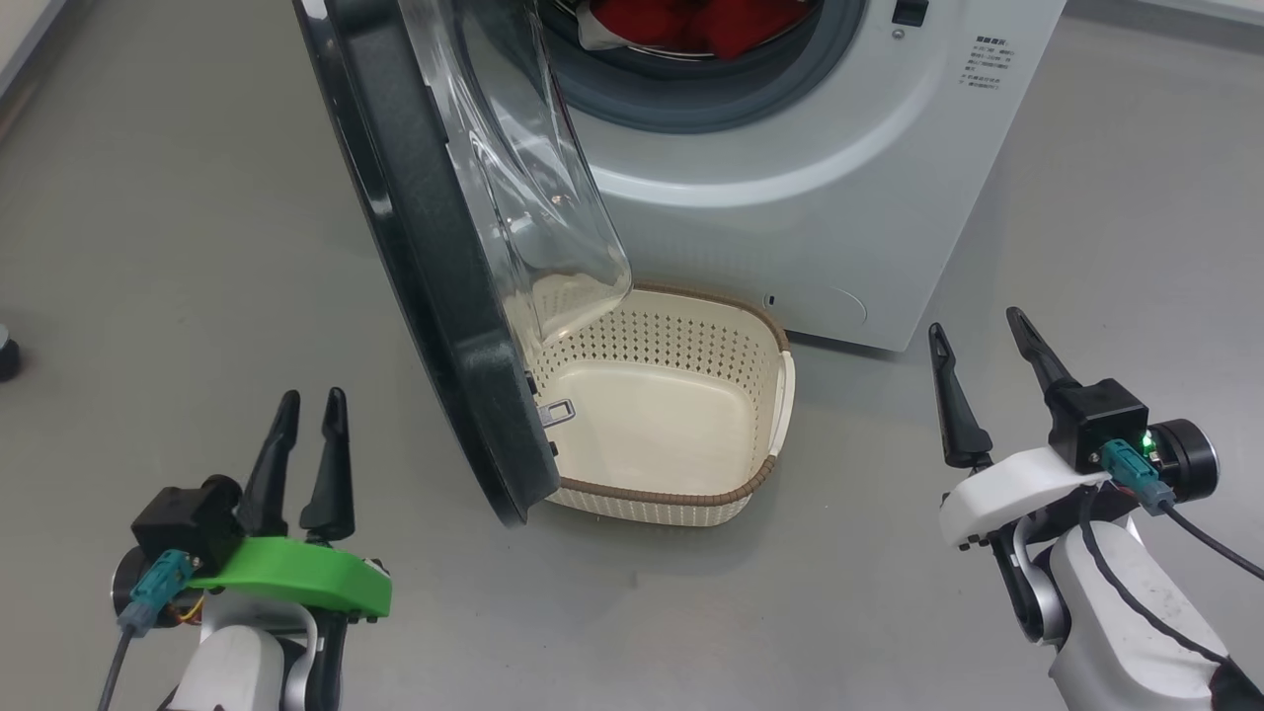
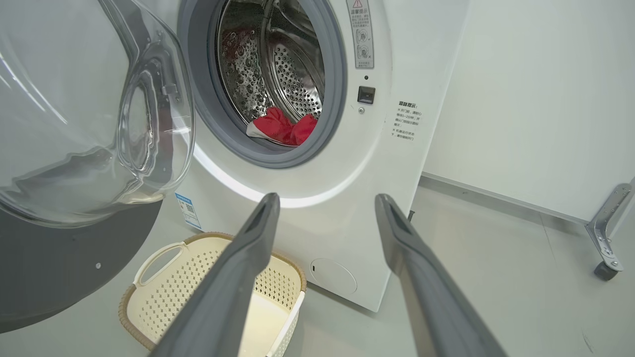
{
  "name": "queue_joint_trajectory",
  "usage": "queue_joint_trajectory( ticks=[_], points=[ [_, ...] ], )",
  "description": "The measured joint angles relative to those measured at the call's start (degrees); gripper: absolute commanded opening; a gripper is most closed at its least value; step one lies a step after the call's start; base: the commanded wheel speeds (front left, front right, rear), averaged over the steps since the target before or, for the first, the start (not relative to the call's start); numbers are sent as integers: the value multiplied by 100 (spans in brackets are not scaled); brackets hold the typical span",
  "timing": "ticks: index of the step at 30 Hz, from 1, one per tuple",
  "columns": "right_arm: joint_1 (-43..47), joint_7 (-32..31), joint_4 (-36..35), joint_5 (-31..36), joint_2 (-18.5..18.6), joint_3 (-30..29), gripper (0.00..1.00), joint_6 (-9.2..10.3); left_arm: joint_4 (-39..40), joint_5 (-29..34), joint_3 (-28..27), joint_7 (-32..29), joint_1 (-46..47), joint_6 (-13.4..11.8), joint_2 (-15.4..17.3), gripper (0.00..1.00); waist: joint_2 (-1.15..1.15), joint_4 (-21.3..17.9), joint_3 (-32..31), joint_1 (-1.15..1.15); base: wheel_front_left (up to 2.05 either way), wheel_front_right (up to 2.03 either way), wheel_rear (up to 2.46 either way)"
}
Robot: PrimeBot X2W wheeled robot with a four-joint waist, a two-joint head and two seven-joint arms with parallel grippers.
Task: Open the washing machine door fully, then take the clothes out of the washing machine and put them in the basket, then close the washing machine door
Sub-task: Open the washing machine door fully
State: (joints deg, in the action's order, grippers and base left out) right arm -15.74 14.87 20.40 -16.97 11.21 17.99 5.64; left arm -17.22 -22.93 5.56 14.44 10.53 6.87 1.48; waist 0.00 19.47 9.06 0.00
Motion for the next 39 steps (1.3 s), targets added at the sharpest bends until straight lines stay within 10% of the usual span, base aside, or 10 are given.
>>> queue_joint_trajectory(
  ticks=[23, 39],
  points=[
    [118, 0, 27, 137, -154, -248, 100, -55, 2921, -63, -222, 34, 827, 2, 3, 0, 0, 67, -74, 0, 0, 0, 0],
    [190, 0, 75, 274, -227, -318, 100, -177, 3693, -234, 2842, 34, 900, 31, 52, 0, 0, 36, -91, 0, 0, 0, 0]
  ],
)
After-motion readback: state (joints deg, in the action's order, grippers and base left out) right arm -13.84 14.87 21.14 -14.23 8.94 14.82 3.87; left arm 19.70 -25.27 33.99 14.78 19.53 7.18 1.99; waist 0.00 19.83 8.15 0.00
